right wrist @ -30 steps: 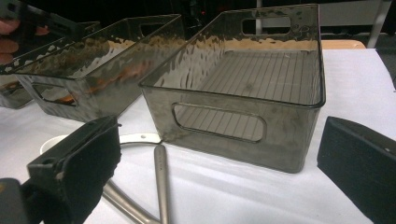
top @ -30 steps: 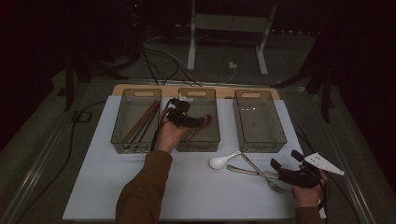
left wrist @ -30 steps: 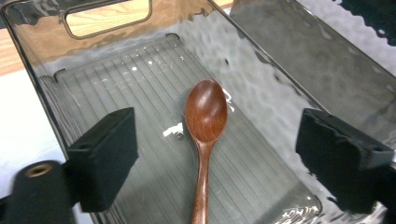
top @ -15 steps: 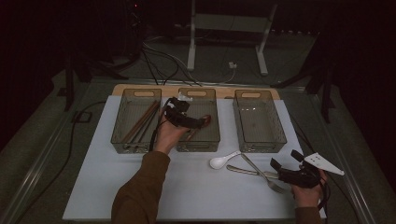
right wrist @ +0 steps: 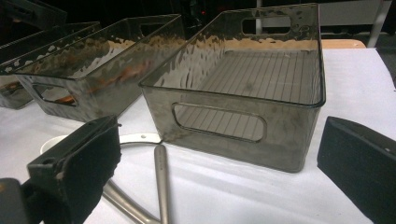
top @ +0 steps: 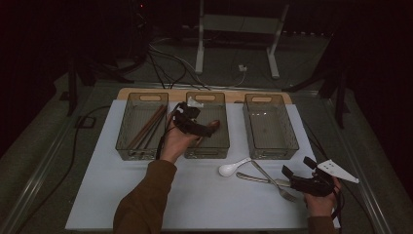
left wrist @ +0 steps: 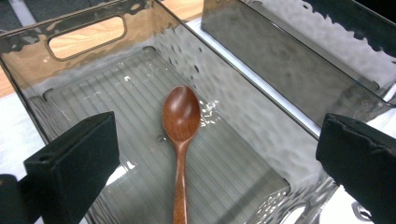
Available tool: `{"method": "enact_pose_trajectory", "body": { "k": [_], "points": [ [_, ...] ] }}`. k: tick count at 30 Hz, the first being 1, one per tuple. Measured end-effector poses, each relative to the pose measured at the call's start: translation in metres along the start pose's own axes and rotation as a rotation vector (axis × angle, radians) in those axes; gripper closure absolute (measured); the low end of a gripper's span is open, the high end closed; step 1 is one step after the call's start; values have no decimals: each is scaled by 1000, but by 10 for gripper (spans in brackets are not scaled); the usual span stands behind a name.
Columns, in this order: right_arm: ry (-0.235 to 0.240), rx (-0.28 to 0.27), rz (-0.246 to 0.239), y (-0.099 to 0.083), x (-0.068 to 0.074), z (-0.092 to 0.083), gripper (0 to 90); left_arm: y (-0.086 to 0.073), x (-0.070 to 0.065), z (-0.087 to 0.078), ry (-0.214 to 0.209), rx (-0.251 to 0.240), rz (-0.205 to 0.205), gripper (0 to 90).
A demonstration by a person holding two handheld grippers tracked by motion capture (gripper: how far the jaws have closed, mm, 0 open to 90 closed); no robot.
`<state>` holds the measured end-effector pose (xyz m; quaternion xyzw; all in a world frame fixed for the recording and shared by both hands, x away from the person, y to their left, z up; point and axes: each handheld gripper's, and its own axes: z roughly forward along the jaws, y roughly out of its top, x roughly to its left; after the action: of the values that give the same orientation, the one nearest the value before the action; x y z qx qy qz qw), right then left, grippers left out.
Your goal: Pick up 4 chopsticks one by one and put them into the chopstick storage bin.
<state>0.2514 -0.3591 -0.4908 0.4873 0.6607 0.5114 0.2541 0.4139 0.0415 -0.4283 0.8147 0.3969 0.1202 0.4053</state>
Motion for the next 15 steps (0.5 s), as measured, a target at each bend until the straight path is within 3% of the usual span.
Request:
{"method": "enact_pose_trajectory", "body": {
  "k": [15],
  "points": [
    [-1, 0, 1, 0, 0, 0, 0, 4, -20, -8, -20, -10, 52, 6]
  ]
}}
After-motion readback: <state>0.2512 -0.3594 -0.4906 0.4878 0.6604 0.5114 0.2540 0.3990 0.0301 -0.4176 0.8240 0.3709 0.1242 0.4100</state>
